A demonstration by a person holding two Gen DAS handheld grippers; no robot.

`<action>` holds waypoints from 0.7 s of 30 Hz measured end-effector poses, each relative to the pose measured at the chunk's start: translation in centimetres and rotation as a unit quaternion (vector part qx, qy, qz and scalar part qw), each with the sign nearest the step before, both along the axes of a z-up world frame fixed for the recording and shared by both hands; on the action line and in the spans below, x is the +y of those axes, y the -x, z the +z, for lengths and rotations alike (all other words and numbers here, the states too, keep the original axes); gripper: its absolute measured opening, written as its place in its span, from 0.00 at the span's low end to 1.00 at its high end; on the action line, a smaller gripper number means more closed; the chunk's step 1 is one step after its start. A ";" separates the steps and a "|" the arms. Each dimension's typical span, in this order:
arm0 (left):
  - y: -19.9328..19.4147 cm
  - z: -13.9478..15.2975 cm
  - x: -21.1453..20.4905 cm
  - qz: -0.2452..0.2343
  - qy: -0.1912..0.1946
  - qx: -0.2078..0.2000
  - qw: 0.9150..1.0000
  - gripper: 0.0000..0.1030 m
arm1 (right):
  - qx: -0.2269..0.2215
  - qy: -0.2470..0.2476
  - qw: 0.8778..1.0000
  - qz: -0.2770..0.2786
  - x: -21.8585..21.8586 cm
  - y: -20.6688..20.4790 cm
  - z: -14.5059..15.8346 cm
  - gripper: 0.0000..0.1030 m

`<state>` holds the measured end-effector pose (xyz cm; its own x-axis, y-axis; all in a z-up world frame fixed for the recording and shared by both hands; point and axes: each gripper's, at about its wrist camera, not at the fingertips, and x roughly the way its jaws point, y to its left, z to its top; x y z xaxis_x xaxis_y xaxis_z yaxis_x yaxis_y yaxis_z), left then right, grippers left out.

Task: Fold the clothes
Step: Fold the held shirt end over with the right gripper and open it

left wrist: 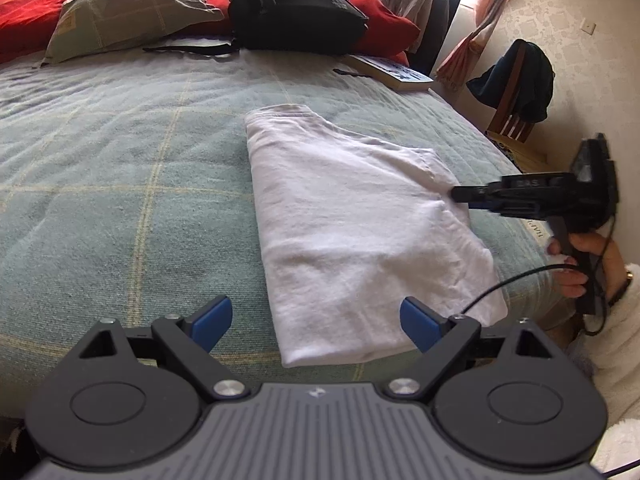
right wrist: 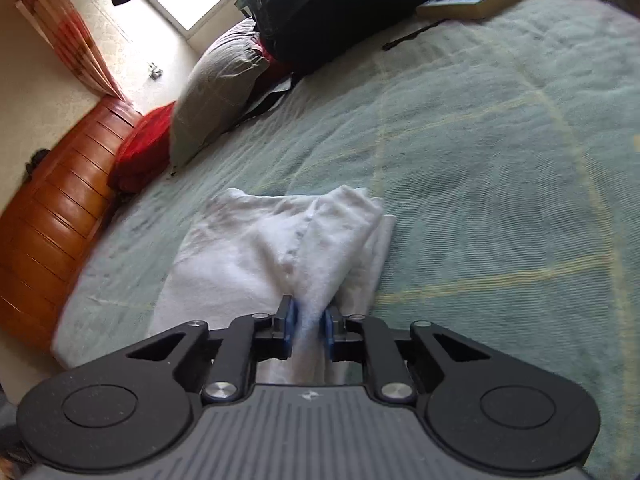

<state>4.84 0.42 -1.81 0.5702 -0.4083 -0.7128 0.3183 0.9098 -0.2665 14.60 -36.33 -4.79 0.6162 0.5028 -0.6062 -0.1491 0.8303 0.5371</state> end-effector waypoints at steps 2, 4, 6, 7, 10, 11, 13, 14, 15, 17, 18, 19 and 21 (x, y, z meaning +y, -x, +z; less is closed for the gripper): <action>-0.3 0.5 -0.2 -0.005 -0.006 -0.004 1.000 0.88 | -0.031 0.003 1.000 0.000 -0.8 2.0 1.5 0.20; -0.8 1.1 -0.4 -0.012 -0.009 -0.008 1.000 0.88 | -0.059 -0.013 0.998 0.024 -1.0 3.9 2.8 0.22; -1.8 1.7 -1.0 -0.031 0.001 -0.009 0.999 0.88 | -0.076 -0.026 0.994 0.073 0.2 5.2 3.3 0.26; -2.3 2.0 -1.4 -0.042 0.007 -0.010 0.999 0.88 | -0.077 -0.025 0.992 0.097 1.1 5.7 3.1 0.27; -4.3 2.1 -2.9 -0.082 0.035 -0.003 0.996 0.89 | -0.065 0.028 0.986 0.153 4.8 6.1 1.6 0.27; -4.8 1.9 -3.4 -0.088 0.038 -0.002 0.995 0.89 | -0.055 0.052 0.985 0.154 5.4 6.1 0.9 0.27; -5.7 1.0 -4.3 -0.098 0.042 0.006 0.994 0.89 | -0.042 0.099 0.982 0.153 6.0 6.5 -0.4 0.25; -6.0 0.3 -4.5 -0.102 0.043 0.013 0.994 0.89 | -0.039 0.100 0.983 0.151 5.6 6.9 -0.8 0.21; -6.3 -0.7 -4.6 -0.101 0.046 0.025 0.994 0.89 | -0.035 0.097 0.983 0.149 5.1 7.3 -1.2 0.20; -6.6 -2.4 -4.5 -0.096 0.051 0.037 0.993 0.89 | -0.030 0.074 0.987 0.139 3.9 7.9 -1.3 0.20; -6.4 -2.3 -4.3 -0.092 0.059 0.031 0.994 0.89 | -0.032 0.074 0.987 0.138 3.7 8.1 -1.1 0.20; -6.1 -2.1 -4.0 -0.087 0.065 0.026 0.994 0.89 | -0.035 0.075 0.987 0.137 3.7 8.2 -0.9 0.21; -5.5 -0.5 -3.5 -0.076 0.060 0.014 0.995 0.89 | -0.050 0.086 0.985 0.139 4.0 8.5 -0.1 0.24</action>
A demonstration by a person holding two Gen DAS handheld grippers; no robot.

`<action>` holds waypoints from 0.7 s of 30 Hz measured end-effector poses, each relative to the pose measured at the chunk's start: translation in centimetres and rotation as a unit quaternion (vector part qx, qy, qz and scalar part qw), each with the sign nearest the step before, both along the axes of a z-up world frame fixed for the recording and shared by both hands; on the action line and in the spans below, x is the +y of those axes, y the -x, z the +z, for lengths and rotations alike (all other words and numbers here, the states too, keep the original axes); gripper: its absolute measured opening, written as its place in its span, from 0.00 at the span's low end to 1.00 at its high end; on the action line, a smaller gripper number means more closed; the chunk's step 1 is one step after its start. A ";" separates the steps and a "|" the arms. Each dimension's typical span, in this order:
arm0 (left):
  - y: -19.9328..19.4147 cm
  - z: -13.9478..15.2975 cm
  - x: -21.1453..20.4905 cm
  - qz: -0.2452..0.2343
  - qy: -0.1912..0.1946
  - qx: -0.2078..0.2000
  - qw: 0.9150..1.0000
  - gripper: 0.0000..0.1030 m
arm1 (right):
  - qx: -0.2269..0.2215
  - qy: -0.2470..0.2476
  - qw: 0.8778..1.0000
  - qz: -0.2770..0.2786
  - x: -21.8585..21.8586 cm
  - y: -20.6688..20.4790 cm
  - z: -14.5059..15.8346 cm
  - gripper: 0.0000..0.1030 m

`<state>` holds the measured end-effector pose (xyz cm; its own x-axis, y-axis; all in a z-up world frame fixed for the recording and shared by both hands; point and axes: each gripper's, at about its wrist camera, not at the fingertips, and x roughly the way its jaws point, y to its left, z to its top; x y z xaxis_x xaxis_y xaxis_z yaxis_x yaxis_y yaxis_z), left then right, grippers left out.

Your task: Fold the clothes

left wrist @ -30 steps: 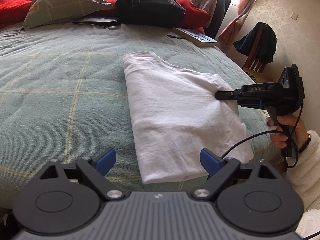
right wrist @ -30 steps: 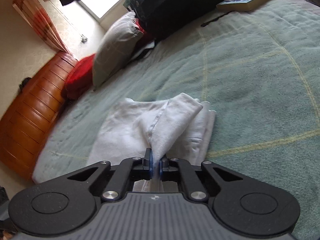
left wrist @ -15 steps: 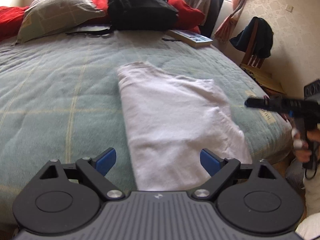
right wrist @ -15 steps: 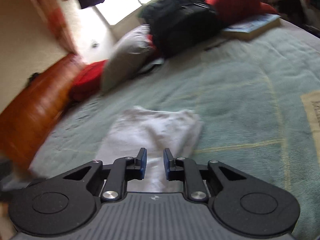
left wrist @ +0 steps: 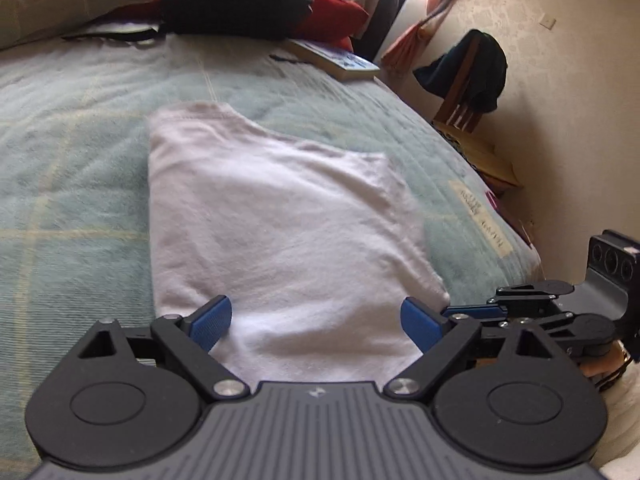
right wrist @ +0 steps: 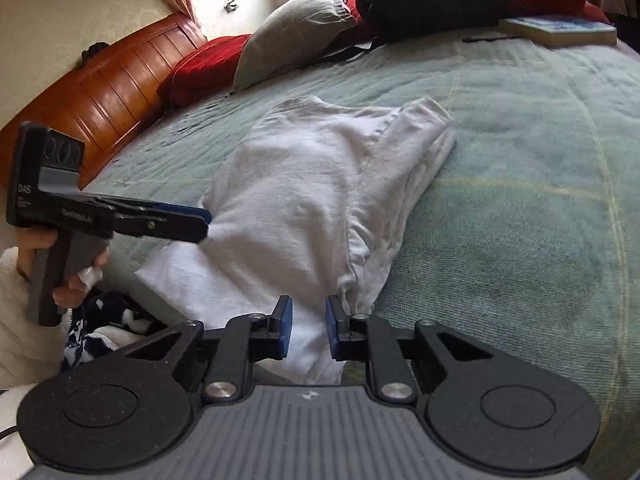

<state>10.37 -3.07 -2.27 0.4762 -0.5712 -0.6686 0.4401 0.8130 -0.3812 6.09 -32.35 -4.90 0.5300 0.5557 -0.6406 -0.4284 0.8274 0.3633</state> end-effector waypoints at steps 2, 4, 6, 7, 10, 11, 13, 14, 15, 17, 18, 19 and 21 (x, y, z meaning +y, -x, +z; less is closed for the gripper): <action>0.5 1.9 0.5 0.020 -0.018 -0.031 0.999 0.89 | -0.029 0.009 0.999 0.012 1.4 0.0 1.3 0.30; 0.9 3.2 1.0 0.043 -0.033 -0.045 0.998 0.91 | -0.057 0.011 0.998 0.030 3.1 -0.8 2.5 0.34; 1.2 3.6 1.3 0.054 -0.041 -0.041 0.997 0.94 | -0.079 0.023 0.996 0.039 4.7 -2.3 2.9 0.37; 1.4 3.4 1.4 0.059 -0.044 -0.038 0.997 0.94 | -0.084 0.032 0.995 0.042 5.5 -3.1 2.7 0.38; 2.0 2.3 1.6 0.070 -0.051 -0.022 0.996 0.94 | -0.079 0.065 0.994 0.047 7.6 -5.2 1.3 0.40; 2.2 1.8 1.7 0.075 -0.058 -0.016 0.995 0.94 | -0.069 0.087 0.993 0.048 8.1 -5.5 0.3 0.42; 2.4 1.0 2.0 0.085 -0.073 -0.007 0.994 0.94 | -0.075 0.088 0.992 0.046 7.8 -5.1 -0.7 0.46; 2.5 0.8 2.1 0.090 -0.084 -0.007 0.992 0.94 | -0.071 0.089 0.992 0.048 7.6 -4.8 -0.6 0.50; 2.6 0.6 2.2 0.095 -0.095 -0.008 0.991 0.94 | -0.070 0.093 0.992 0.049 7.5 -4.5 -0.2 0.51; 2.7 0.7 2.6 0.104 -0.104 -0.015 0.989 0.94 | -0.076 0.102 0.990 0.053 7.4 -4.2 0.9 0.52; 2.8 0.8 2.8 0.109 -0.106 -0.020 0.988 0.94 | -0.084 0.106 0.989 0.058 7.4 -4.3 1.5 0.52; 2.9 0.9 3.0 0.113 -0.108 -0.024 0.987 0.94 | -0.095 0.110 0.988 0.060 7.6 -4.6 2.2 0.55; 3.4 1.1 3.7 0.122 -0.103 -0.031 0.987 0.94 | -0.114 0.119 0.985 0.059 8.2 -6.0 3.7 0.58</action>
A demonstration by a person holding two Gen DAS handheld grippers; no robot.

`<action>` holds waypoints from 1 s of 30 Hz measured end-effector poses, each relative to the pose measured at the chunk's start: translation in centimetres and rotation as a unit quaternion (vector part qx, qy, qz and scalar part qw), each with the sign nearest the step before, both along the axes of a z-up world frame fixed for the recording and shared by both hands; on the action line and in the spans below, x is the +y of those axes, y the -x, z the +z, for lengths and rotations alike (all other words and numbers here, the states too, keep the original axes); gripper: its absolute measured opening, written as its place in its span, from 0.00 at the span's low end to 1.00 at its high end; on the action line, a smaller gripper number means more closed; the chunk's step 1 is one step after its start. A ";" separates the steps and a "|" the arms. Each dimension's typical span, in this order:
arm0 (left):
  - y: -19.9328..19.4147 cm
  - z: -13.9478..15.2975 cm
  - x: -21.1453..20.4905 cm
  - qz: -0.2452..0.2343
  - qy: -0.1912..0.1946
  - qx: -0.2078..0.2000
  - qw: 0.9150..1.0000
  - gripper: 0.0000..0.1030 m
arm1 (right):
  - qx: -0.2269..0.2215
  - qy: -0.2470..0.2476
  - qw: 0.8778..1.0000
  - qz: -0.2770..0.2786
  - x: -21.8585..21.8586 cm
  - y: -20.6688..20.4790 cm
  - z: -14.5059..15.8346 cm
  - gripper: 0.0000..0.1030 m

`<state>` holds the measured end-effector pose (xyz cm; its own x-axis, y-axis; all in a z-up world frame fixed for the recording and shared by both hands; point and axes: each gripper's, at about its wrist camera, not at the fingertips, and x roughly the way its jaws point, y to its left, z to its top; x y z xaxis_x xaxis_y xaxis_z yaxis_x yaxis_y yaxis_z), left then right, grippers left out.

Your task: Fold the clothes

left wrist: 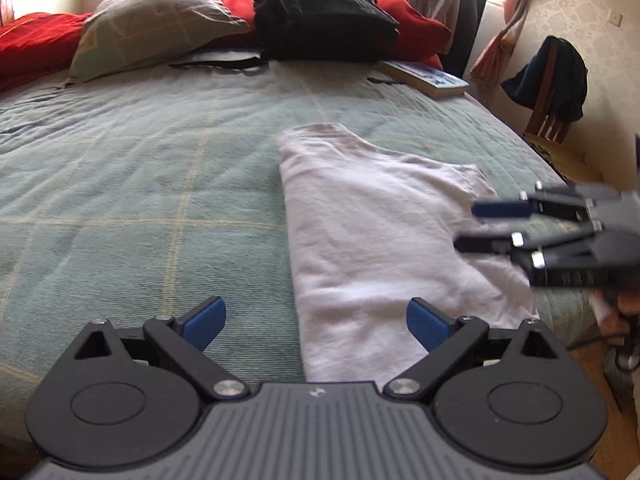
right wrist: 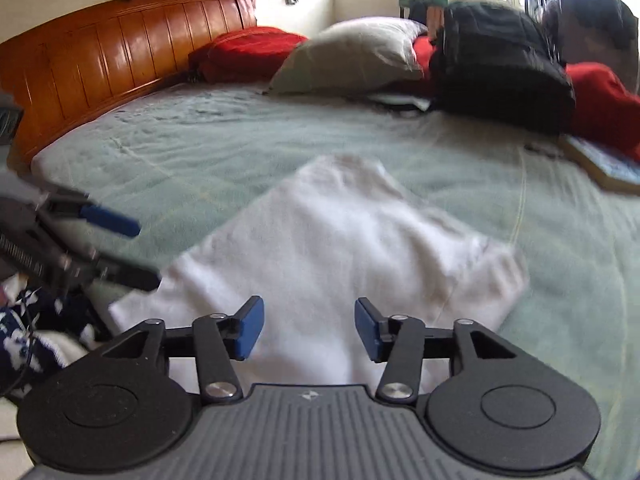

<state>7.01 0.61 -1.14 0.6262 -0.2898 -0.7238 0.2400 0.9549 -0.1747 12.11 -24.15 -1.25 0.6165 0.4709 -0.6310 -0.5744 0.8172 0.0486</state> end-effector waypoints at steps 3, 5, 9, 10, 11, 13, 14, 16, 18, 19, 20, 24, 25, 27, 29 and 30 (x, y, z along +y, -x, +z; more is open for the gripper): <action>0.6 0.3 1.1 0.006 0.007 -0.011 1.000 0.94 | -0.002 0.004 1.000 0.005 1.9 -3.6 1.3 0.60; 0.9 0.5 1.8 0.013 0.011 -0.017 1.000 0.94 | 0.012 0.007 1.000 0.009 3.5 -6.2 1.3 0.60; 1.2 0.4 3.3 0.024 0.024 -0.024 0.999 0.94 | 0.037 0.028 0.999 0.008 6.8 -10.5 -0.3 0.60; 1.1 0.2 3.6 0.026 0.027 -0.023 0.999 0.94 | 0.044 0.035 0.998 0.005 7.5 -11.5 -0.9 0.60; 1.0 0.0 3.9 0.028 0.029 -0.021 0.999 0.94 | 0.052 0.041 0.998 0.003 8.2 -12.4 -1.5 0.60; 0.9 -0.3 4.3 0.032 0.030 -0.020 0.999 0.94 | 0.066 0.049 0.997 -0.002 9.0 -13.7 -3.1 0.61; 0.9 -0.4 4.5 0.034 0.029 -0.019 0.999 0.94 | 0.062 0.050 0.997 -0.006 9.1 -14.0 -3.5 0.62; 0.8 -0.6 4.8 0.038 0.028 -0.019 0.999 0.94 | 0.065 0.047 0.997 -0.013 9.0 -14.2 -3.1 0.62; 0.9 -0.7 5.0 0.040 0.031 -0.022 0.998 0.94 | 0.053 0.043 0.997 -0.022 8.6 -13.9 -2.0 0.62; 0.9 -0.8 5.1 0.040 0.033 -0.023 0.998 0.94 | 0.049 0.043 0.998 -0.025 8.4 -13.9 -1.6 0.63; 1.2 -0.9 5.3 0.038 0.034 -0.025 0.998 0.94 | 0.045 0.043 0.998 -0.029 8.1 -14.0 -1.2 0.63; 1.3 -0.8 5.1 0.030 0.036 -0.026 0.999 0.94 | 0.079 0.037 0.995 -0.050 7.3 -15.5 -2.6 0.63; 1.4 -0.7 5.1 0.030 0.035 -0.027 0.999 0.94 | 0.091 0.034 0.994 -0.055 7.1 -16.0 -3.1 0.63; 1.7 -0.5 5.1 0.031 0.036 -0.031 0.998 0.94 | 0.089 0.028 0.994 -0.061 6.4 -15.3 -2.2 0.63; 2.0 -0.3 5.2 0.030 0.043 -0.035 0.998 0.94 | 0.066 0.022 0.996 -0.057 5.3 -13.4 -0.4 0.64; 2.0 -0.1 5.1 0.029 0.045 -0.037 0.998 0.94 | 0.061 0.019 0.997 -0.052 4.7 -12.3 0.2 0.66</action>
<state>4.96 5.69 -1.29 0.6945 -0.3130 -0.6478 0.2000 0.9489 -0.2441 24.38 -19.49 -1.06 0.5780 0.3831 -0.7206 -0.4785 0.8744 0.0811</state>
